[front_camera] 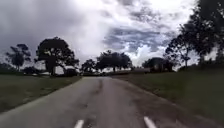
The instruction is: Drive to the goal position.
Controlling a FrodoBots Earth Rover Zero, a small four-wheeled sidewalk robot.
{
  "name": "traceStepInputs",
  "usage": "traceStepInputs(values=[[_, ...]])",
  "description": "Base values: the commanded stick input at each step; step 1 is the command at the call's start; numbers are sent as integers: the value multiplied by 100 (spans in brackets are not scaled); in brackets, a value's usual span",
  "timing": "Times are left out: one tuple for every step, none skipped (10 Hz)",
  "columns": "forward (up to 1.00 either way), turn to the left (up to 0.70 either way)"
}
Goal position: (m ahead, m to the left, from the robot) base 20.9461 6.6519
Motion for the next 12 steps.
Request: traceStepInputs(values=[[70,22],[70,0],[70,0],[70,0],[70,0],[70,0],[70,3],[70,8],[70,28],[70,35],[70,35],[70,22]])
